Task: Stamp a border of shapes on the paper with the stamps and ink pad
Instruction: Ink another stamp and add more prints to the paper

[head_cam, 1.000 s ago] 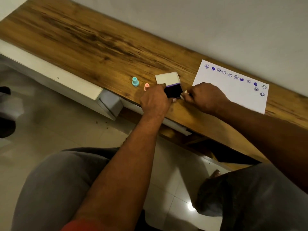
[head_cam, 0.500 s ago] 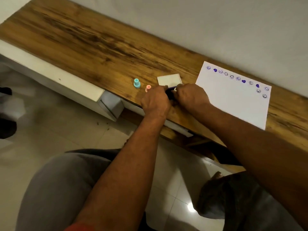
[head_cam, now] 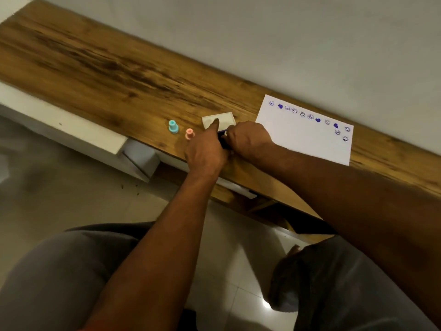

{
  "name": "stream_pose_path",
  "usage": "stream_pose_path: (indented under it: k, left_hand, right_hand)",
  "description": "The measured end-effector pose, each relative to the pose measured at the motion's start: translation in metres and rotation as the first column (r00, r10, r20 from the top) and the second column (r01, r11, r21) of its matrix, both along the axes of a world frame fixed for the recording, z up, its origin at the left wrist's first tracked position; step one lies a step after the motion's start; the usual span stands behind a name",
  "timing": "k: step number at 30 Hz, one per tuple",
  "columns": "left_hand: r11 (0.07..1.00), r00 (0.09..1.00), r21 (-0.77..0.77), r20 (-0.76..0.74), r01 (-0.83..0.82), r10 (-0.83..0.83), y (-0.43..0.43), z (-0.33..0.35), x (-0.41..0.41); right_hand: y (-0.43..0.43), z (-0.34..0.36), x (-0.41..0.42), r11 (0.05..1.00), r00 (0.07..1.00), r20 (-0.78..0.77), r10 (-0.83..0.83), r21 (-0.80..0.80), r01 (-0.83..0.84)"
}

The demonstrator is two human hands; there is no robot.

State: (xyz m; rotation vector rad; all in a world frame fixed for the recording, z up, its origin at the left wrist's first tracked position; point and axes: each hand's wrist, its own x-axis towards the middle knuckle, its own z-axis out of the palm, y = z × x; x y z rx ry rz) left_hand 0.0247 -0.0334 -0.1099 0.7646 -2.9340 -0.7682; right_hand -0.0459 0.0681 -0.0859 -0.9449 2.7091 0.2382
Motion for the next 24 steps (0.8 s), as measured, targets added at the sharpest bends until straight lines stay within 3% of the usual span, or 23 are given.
stream_pose_path:
  k: [3, 6, 9, 13, 15, 18, 20, 24]
  left_hand:
    - [0.998, 0.994, -0.029, -0.096, 0.053, -0.056, 0.005, 0.009, -0.006]
    - [0.993, 0.989, -0.099, -0.12, 0.071, -0.083, 0.019, 0.016, -0.02]
    - [0.967, 0.961, -0.144, -0.155, 0.208, -0.23, 0.065, 0.011, -0.028]
    - [0.872, 0.881, -0.23, -0.098, 0.432, -0.462, 0.138, -0.018, -0.034]
    - [0.85, 0.856, -0.224, -0.104, 0.476, -0.506, 0.162, -0.03, -0.045]
    - [0.837, 0.828, -0.205, -0.153, 0.508, -0.54, 0.18, -0.042, -0.059]
    - [0.814, 0.805, -0.221, -0.152, 0.537, -0.573, 0.186, -0.05, -0.065]
    - [0.796, 0.791, -0.258, -0.152, 0.547, -0.593, 0.19, -0.061, -0.068]
  right_hand:
    - [0.021, 0.01, -0.013, 0.946, 0.996, 0.092, -0.006, -0.323, 0.035]
    - [0.076, 0.017, -0.027, 0.769, 0.989, 0.108, -0.106, -0.621, 0.15]
    - [0.159, 0.002, -0.045, 0.698, 0.931, 0.108, -0.35, -0.632, 0.336]
    - [0.245, -0.022, -0.066, 0.534, 0.778, 0.215, -0.591, -0.618, 0.577]
    - [0.267, -0.032, -0.076, 0.424, 0.703, 0.31, -0.641, -0.62, 0.66]
    - [0.281, -0.044, -0.084, 0.337, 0.635, 0.416, -0.65, -0.591, 0.733]
    - [0.286, -0.049, -0.088, 0.332, 0.628, 0.44, -0.642, -0.579, 0.745]
    - [0.289, -0.052, -0.093, 0.426, 0.676, 0.391, -0.624, -0.556, 0.714]
